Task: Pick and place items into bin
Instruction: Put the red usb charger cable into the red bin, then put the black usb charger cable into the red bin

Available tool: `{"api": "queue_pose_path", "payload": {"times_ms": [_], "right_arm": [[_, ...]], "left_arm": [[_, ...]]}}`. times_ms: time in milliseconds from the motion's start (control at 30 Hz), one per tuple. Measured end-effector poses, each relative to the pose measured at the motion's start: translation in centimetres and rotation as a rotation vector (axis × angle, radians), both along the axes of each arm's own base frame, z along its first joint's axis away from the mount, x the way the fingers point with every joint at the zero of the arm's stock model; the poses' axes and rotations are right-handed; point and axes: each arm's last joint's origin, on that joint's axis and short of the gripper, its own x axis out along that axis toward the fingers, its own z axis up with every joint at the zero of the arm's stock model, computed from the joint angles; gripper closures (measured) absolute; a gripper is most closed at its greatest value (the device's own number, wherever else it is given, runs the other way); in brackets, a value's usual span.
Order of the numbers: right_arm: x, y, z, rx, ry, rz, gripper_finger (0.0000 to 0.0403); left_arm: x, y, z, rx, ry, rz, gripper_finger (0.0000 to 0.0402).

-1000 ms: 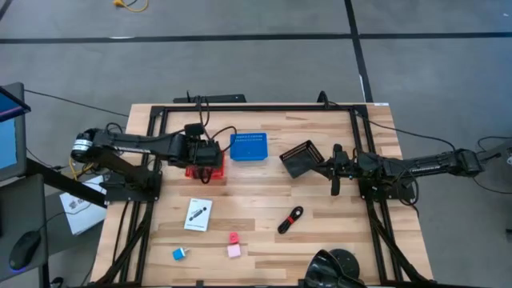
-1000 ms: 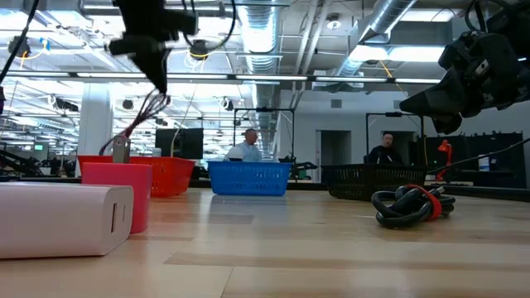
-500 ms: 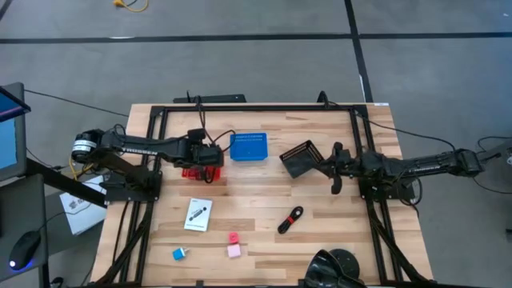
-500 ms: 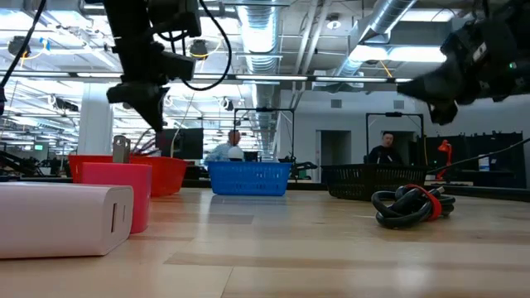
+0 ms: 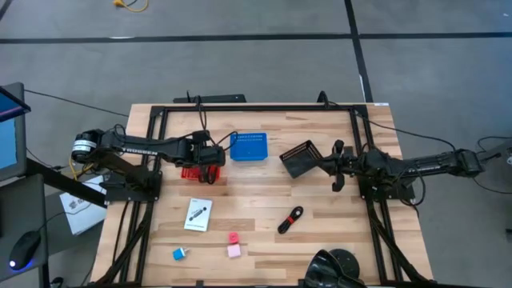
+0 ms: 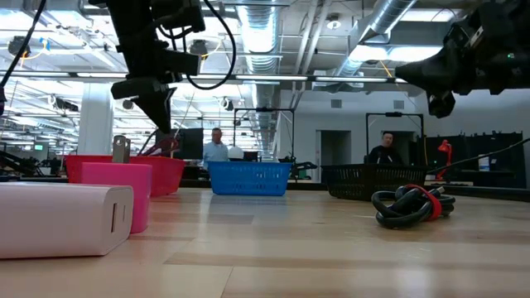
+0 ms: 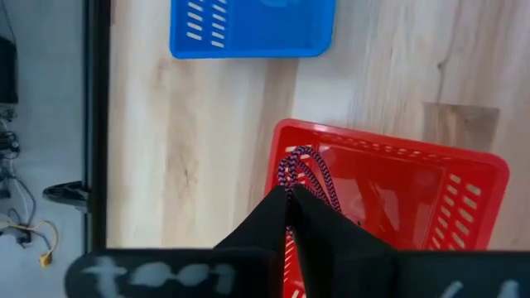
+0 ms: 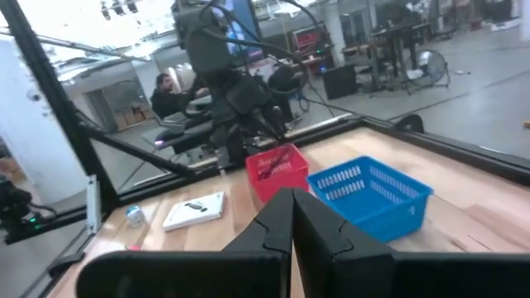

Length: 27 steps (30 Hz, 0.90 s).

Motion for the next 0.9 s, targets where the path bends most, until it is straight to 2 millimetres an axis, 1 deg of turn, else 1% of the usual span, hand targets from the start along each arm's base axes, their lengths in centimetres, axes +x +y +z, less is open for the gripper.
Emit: {"api": "queue_pose_path", "payload": {"times_ms": [100,300,400,567,733,833,900], "right_arm": [[0.0,0.0,-0.1,0.0,0.006,0.0,0.0403],[0.1,0.1,-0.3,-0.001,0.028,0.006,0.0403],[0.3,0.0,-0.5,-0.001,0.044,0.004,0.0403],[0.4,0.0,-0.8,-0.07,0.086,-0.002,0.0403],[0.6,-0.3,-1.1,-0.065,0.11,-0.022,0.0402],[0.7,-0.2,-1.0,-0.161,0.131,0.005,0.0391],[0.9,-0.1,-0.4,-0.243,0.133,0.02,0.0377]], "left_arm": [[0.0,0.0,0.0,-0.011,-0.001,-0.003,0.0364],[0.0,0.0,0.0,-0.003,0.0,0.0,0.0286],[0.0,0.1,0.1,0.034,-0.003,0.021,0.0263],[0.1,0.2,0.7,0.086,-0.051,0.109,0.0254],[0.5,0.1,1.6,0.043,-0.083,0.106,0.0262],[0.8,0.1,2.2,0.025,-0.101,0.093,0.0266],[0.9,0.1,2.5,0.026,-0.112,0.093,0.0266]]}}
